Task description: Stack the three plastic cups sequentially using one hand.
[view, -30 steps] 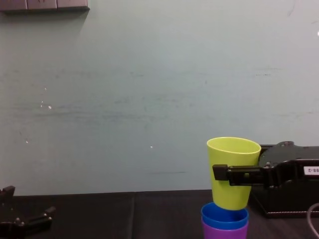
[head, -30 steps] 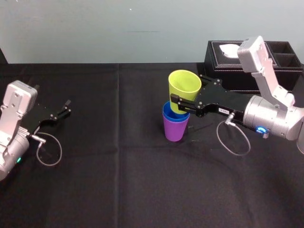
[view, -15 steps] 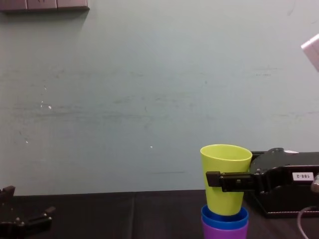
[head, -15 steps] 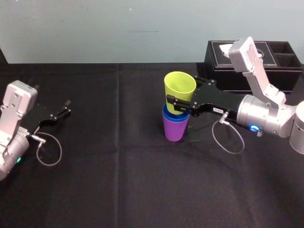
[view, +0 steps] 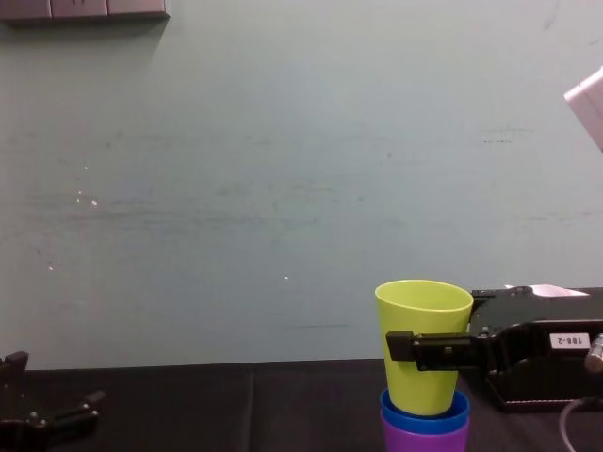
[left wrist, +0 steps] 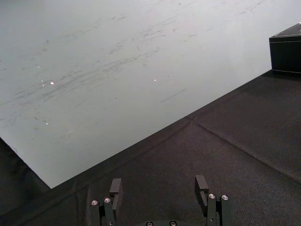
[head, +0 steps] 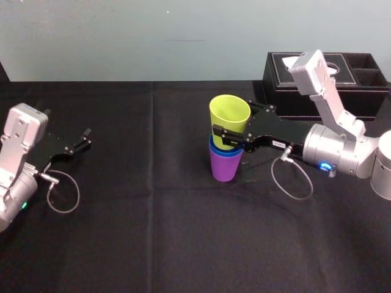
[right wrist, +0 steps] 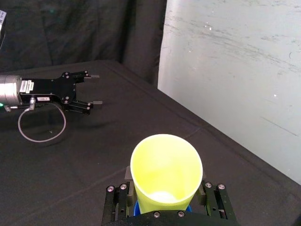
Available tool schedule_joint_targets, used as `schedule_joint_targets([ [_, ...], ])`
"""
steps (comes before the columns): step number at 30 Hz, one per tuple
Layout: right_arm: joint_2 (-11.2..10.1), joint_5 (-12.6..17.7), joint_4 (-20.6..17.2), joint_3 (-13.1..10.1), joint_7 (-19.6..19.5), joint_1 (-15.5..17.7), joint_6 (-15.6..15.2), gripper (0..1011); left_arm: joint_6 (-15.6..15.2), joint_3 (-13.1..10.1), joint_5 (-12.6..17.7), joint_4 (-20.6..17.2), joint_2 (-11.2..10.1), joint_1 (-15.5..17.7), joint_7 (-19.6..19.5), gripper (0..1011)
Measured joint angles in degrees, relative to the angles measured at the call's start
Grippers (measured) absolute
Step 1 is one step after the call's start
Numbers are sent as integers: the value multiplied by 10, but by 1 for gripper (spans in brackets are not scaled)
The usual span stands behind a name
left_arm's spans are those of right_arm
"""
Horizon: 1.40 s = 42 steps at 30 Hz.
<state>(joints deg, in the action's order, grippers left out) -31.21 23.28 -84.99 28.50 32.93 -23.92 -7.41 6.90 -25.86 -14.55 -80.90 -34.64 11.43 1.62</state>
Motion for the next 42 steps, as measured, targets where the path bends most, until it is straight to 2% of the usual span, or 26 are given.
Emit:
schedule_joint_targets([
  [11, -1, 1, 2, 0, 0, 5, 0, 733, 0, 0, 0, 0, 0, 0, 0, 1011],
  [21, 3, 1, 19, 3, 3, 6, 3, 733, 0, 0, 0, 0, 0, 0, 0, 1011],
  [34, 2, 0, 17, 3, 3, 6, 3, 733, 0, 0, 0, 0, 0, 0, 0, 1011],
  [42, 2, 0, 16, 3, 3, 6, 2, 899, 0, 0, 0, 0, 0, 0, 0, 1012],
])
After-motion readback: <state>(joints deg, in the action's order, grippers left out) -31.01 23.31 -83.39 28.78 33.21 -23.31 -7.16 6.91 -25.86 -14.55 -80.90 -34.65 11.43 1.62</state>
